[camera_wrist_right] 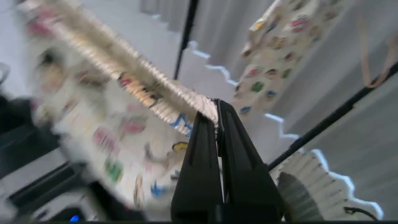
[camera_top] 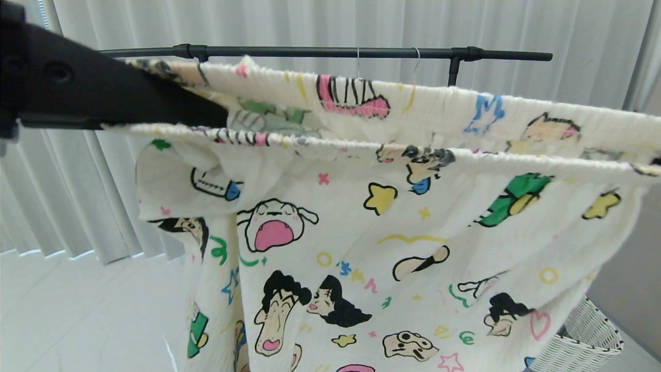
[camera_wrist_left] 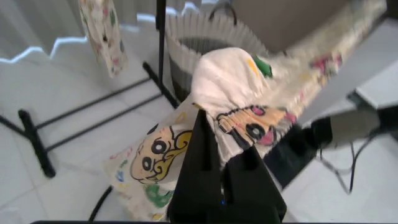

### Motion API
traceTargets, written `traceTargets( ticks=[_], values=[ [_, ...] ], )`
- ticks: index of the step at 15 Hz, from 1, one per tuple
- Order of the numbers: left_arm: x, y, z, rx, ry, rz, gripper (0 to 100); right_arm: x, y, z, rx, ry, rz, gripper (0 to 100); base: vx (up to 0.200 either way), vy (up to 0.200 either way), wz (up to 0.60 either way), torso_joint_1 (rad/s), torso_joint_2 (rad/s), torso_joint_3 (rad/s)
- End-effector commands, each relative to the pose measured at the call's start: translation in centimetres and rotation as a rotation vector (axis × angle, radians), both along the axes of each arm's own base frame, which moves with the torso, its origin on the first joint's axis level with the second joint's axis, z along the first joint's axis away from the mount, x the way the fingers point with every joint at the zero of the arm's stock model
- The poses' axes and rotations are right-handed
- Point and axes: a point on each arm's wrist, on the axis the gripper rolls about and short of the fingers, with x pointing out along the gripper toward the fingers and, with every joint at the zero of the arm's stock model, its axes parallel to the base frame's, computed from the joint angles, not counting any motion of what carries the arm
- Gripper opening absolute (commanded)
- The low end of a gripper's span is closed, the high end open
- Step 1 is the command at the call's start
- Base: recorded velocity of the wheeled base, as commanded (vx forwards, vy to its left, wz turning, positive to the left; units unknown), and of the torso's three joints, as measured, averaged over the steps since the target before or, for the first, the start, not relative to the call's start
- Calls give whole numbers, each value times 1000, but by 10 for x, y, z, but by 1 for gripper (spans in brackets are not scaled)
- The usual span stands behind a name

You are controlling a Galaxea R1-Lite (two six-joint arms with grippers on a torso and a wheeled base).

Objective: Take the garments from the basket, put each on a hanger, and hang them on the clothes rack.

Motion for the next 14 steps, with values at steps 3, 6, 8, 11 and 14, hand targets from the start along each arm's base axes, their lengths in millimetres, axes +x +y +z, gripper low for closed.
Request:
traceTargets(
  ticks=[3,6,8,11,14],
  values=[
    [19,-23,-6,-5,-1,15,0,-22,-5,9,22,39,243,0,0,0,0,0,0,0],
    [19,-23,-6,-3,1,13,0,-26,9,6,1,71,353,0,0,0,0,0,0,0],
    [18,-22,-8,2,7,13,0,-26,10,6,-2,72,348,0,0,0,0,0,0,0],
    [11,-13,-16,23,32,-11,0,-21,7,3,-19,68,266,0,0,0,0,0,0,0],
    [-5,7,-30,118,118,-34,0,0,13,-3,-112,2,-10,0,0,0,0,0,0,0]
  ],
)
